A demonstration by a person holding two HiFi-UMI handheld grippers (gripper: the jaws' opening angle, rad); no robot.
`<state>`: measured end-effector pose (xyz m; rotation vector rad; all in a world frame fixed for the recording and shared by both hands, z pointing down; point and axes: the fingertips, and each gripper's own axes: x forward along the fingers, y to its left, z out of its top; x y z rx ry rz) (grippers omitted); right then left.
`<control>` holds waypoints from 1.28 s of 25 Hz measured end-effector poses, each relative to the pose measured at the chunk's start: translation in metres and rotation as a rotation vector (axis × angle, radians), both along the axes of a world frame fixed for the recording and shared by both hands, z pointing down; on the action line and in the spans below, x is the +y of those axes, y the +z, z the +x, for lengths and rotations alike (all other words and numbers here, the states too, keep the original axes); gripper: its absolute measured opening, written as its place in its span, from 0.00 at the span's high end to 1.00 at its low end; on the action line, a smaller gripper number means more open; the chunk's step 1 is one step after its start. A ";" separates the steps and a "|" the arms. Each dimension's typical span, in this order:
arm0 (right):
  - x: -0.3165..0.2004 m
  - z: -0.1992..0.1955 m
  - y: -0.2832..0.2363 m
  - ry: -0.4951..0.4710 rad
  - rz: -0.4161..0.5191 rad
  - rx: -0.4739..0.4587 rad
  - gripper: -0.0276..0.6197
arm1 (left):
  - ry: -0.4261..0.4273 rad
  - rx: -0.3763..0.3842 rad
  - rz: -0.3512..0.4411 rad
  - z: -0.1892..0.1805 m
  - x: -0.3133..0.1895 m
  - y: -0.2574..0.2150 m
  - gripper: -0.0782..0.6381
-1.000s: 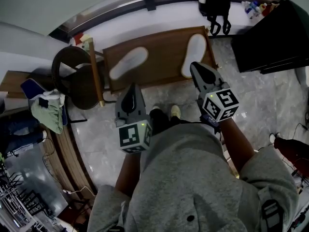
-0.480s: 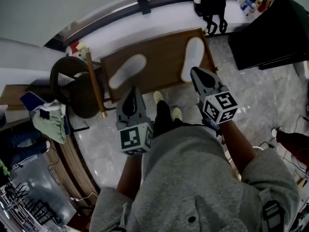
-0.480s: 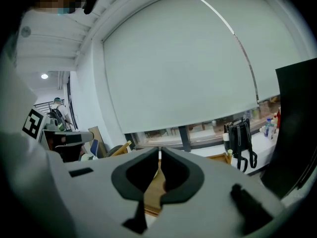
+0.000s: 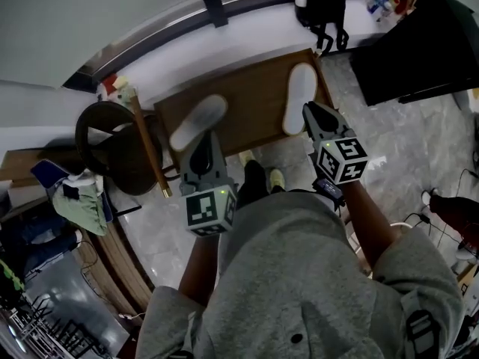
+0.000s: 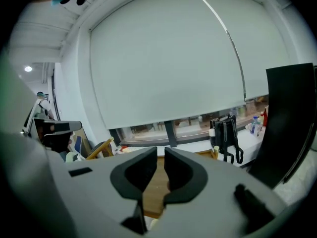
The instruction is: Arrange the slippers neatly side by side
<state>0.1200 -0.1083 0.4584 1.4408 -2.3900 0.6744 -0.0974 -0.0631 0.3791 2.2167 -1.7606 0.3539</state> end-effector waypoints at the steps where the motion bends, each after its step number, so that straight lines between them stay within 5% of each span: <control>1: -0.003 0.000 0.003 0.008 -0.007 0.003 0.90 | 0.007 -0.001 -0.001 -0.002 -0.004 0.001 0.87; 13: -0.023 0.009 0.065 0.117 -0.124 0.093 0.76 | 0.045 0.020 -0.020 -0.020 -0.035 0.013 0.87; 32: -0.055 0.041 0.208 0.275 -0.373 0.228 0.76 | 0.062 -0.001 -0.126 -0.058 -0.057 0.053 0.87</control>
